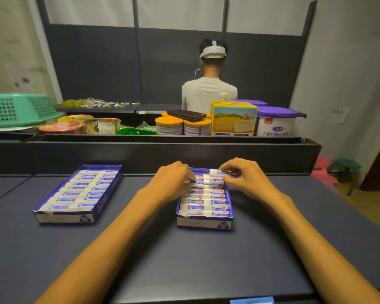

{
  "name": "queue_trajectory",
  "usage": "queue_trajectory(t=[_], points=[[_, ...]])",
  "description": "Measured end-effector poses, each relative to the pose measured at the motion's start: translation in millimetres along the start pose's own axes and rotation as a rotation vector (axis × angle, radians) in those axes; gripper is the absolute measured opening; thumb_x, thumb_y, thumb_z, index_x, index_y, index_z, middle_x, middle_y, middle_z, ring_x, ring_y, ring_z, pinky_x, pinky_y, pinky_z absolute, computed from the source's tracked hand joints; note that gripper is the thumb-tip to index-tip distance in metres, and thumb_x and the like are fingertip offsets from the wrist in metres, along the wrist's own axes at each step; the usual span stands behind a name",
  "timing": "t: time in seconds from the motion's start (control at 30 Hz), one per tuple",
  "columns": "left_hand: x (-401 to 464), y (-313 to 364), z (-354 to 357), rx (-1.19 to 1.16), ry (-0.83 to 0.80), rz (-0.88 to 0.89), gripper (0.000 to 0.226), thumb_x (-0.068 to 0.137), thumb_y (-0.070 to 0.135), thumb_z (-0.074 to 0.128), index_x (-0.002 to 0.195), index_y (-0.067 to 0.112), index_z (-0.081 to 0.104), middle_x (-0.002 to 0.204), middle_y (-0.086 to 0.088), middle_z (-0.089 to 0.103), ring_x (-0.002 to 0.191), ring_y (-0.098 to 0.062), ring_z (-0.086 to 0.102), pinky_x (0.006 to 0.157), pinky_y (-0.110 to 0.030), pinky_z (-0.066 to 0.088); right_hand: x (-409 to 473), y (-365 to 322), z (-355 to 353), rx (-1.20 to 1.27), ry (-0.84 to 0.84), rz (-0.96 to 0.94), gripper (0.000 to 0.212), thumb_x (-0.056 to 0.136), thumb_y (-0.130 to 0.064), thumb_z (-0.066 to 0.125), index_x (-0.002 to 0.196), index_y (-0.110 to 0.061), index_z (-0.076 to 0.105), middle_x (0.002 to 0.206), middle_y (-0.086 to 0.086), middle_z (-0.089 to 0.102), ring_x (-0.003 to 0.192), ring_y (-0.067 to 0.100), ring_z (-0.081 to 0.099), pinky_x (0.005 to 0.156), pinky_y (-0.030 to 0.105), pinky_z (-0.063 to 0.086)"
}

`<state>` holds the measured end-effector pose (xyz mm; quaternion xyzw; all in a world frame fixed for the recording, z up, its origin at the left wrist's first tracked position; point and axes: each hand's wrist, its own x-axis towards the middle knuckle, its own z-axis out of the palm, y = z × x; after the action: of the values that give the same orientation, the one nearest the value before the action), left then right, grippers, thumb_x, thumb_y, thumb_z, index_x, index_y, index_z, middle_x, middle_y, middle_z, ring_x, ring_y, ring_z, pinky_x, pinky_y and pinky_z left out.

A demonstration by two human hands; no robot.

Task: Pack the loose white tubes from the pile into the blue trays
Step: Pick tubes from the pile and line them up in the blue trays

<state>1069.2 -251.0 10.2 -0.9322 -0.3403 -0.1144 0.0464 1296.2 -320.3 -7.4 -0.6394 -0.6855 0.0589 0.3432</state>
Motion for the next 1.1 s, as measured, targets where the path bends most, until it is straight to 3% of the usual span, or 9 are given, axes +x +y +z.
queue_trajectory(t=[0.23,0.53,0.8,1.1], points=[[3,0,3,0.081,-0.003,0.034,0.034,0.095,0.037,0.056,0.125,0.023,0.064,0.128,0.003,0.057,0.115,-0.015,0.049,0.074,-0.026,0.040,2,0,3,0.002,0.001,-0.029,0.025,0.085,-0.030,0.071,0.108,-0.026,0.063,0.108,-0.009,0.063,0.100,0.008,0.061,0.078,0.027,0.055],[8,-3,6,0.140,-0.014,0.052,0.032,0.094,0.036,0.057,0.122,0.023,0.065,0.126,0.004,0.056,0.114,-0.017,0.048,0.080,-0.031,0.048,-1,-7,2,-0.092,-0.061,0.020,0.031,0.085,-0.032,0.071,0.114,-0.024,0.064,0.114,-0.007,0.063,0.103,0.008,0.057,0.084,0.027,0.053],[6,-4,7,0.005,0.010,-0.001,0.037,0.091,0.041,0.060,0.126,0.027,0.063,0.128,0.003,0.057,0.116,-0.014,0.049,0.074,-0.025,0.039,5,-21,5,-0.260,-0.167,0.047,0.032,0.087,-0.034,0.069,0.117,-0.027,0.064,0.119,-0.007,0.059,0.106,0.009,0.052,0.086,0.030,0.051],[1,-5,2,-0.089,0.069,-0.055,0.043,0.092,0.043,0.058,0.131,0.025,0.056,0.129,0.005,0.056,0.117,-0.013,0.050,0.079,-0.026,0.038,6,-27,5,-0.374,-0.248,0.036,0.039,0.088,-0.037,0.067,0.125,-0.027,0.063,0.129,-0.005,0.053,0.113,0.007,0.045,0.084,0.025,0.043]])
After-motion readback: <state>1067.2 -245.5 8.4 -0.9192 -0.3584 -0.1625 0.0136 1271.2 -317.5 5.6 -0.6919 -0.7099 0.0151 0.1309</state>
